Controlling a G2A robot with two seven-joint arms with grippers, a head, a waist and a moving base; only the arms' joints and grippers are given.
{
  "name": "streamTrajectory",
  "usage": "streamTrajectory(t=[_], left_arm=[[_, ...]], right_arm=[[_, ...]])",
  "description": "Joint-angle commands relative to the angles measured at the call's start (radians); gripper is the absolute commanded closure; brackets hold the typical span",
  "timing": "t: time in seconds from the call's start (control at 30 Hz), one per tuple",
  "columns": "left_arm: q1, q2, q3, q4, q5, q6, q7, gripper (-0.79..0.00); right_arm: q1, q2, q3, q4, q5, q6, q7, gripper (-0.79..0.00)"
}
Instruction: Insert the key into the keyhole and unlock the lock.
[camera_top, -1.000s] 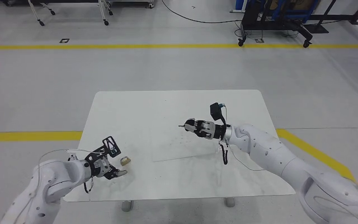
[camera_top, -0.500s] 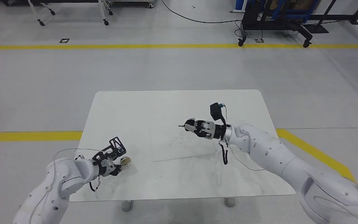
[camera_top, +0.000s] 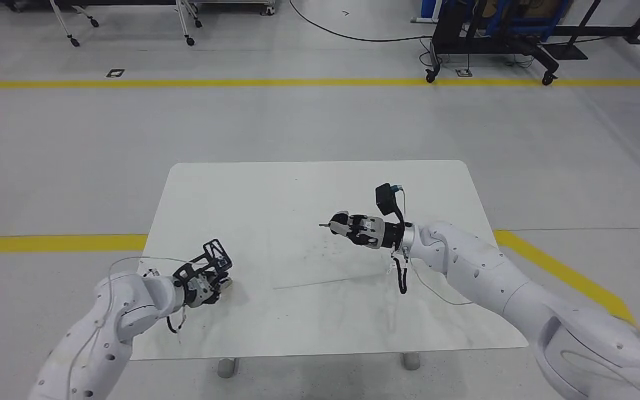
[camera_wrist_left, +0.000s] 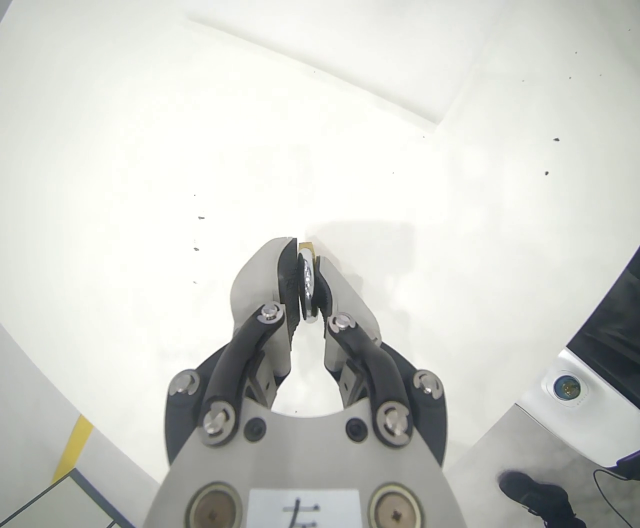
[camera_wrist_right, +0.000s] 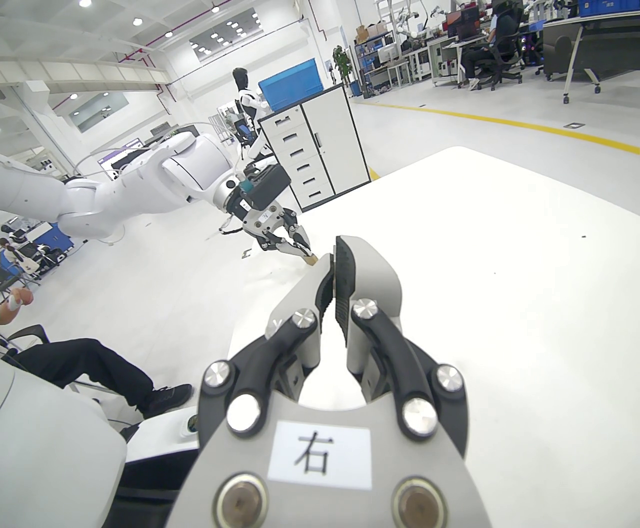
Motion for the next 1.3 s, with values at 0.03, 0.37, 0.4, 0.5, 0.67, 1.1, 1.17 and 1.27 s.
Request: streamTrajectory(t=[0.03,0.37,0.4,0.5,0.67,1.1,1.17,1.27], left_arm=[[-0.01,-0.002,0.008,0.002,0.003,0.006,0.019,0.0],[-0.015,-0.004,0.0,-0.02,-0.011,0.042,0.078,0.0],[-0.016,-0.005,-0.003,-0.024,-0.024,0.05,0.09,0.0],[-0.032,-0.01,0.014,-0.024,-0.08,0.049,0.113,0.0],[-0.126,-0.031,0.103,0.047,-0.176,0.105,0.036,0.0],[-0.331,-0.09,0.297,0.193,-0.173,0.253,-0.084,-0.16],[-0.337,-0.092,0.298,0.203,-0.176,0.252,-0.085,-0.151],[-0.338,-0.092,0.295,0.207,-0.176,0.245,-0.095,-0.203]], right_arm=[[0.0,0.0,0.0,0.0,0.0,0.0,0.0,0.0],[0.0,0.0,0.0,0.0,0.0,0.0,0.0,0.0],[0.0,0.0,0.0,0.0,0.0,0.0,0.0,0.0],[0.0,0.0,0.0,0.0,0.0,0.0,0.0,0.0],[0.0,0.0,0.0,0.0,0.0,0.0,0.0,0.0],[0.0,0.0,0.0,0.0,0.0,0.0,0.0,0.0],[0.0,0.0,0.0,0.0,0.0,0.0,0.0,0.0],[0.0,0.0,0.0,0.0,0.0,0.0,0.0,0.0]])
